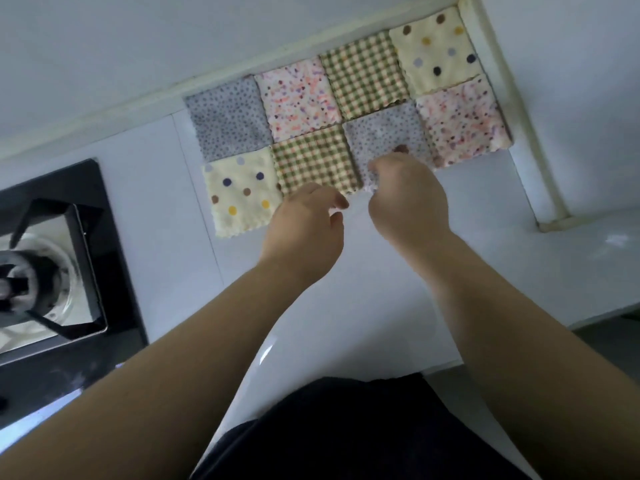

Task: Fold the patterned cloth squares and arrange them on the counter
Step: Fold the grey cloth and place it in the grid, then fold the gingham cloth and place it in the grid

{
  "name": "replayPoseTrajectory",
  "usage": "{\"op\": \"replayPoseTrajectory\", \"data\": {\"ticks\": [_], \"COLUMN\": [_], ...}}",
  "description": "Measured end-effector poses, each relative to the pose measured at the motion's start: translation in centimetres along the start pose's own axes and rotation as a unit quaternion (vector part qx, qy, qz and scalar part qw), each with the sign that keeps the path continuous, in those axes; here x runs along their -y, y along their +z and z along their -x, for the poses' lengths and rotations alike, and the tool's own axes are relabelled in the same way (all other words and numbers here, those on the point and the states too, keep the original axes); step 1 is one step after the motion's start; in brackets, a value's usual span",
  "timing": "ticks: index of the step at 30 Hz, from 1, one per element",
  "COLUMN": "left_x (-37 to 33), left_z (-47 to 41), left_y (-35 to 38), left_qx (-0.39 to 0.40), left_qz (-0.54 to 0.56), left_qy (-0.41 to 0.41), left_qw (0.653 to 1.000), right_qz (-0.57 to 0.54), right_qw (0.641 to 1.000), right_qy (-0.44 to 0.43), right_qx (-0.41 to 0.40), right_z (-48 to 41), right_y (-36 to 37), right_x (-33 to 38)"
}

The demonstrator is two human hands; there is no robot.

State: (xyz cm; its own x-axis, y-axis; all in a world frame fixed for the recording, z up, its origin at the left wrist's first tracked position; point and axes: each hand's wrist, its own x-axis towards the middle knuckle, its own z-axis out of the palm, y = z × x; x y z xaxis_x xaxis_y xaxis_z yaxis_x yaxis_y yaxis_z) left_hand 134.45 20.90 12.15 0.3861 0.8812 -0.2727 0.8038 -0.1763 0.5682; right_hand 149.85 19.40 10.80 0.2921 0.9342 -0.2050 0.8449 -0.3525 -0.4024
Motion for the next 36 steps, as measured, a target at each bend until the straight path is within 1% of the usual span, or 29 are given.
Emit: {"op": "replayPoseTrajectory", "data": {"ticks": [4,10,14,16,20,24,27,31,36], "left_x": [2.7,7.8,11.0,12.6,16.3,20.2,22.6,26.2,30.0], "left_z": [3.8,9.4,14.3,16.7,21.7,27.1,32.3,37.5,41.3], "left_y": [-2.3,-5.5,-7.1,-7.8,-8.8,-10.3,-11.9,-14.6,-18.1], "left_qx": [-0.008,-0.058,-0.076,-0.094,-0.110,-0.107,-0.095,-0.106,-0.117], "left_qz": [0.024,0.053,0.101,0.124,0.163,0.180,0.189,0.193,0.215], "left_qy": [-0.060,-0.148,-0.175,-0.171,-0.131,-0.074,-0.044,-0.031,-0.029], "left_qw": [0.998,0.986,0.976,0.973,0.972,0.975,0.976,0.975,0.969], "right_qz": [0.021,0.056,0.100,0.109,0.107,0.107,0.110,0.123,0.166], "right_qw": [0.999,0.993,0.987,0.985,0.987,0.992,0.993,0.991,0.982], "right_qy": [-0.025,-0.055,-0.060,-0.068,-0.084,-0.059,-0.035,-0.052,-0.085], "right_qx": [0.030,0.086,0.108,0.112,0.086,0.042,0.029,0.029,0.027], "right_z": [2.3,4.9,7.4,9.3,14.7,21.7,27.7,33.6,37.3], "right_y": [1.2,3.5,4.5,5.0,6.3,8.0,9.3,10.4,10.9], "right_x": [4.6,11.1,16.4,18.8,22.9,26.4,29.1,34.0,39.9]}}
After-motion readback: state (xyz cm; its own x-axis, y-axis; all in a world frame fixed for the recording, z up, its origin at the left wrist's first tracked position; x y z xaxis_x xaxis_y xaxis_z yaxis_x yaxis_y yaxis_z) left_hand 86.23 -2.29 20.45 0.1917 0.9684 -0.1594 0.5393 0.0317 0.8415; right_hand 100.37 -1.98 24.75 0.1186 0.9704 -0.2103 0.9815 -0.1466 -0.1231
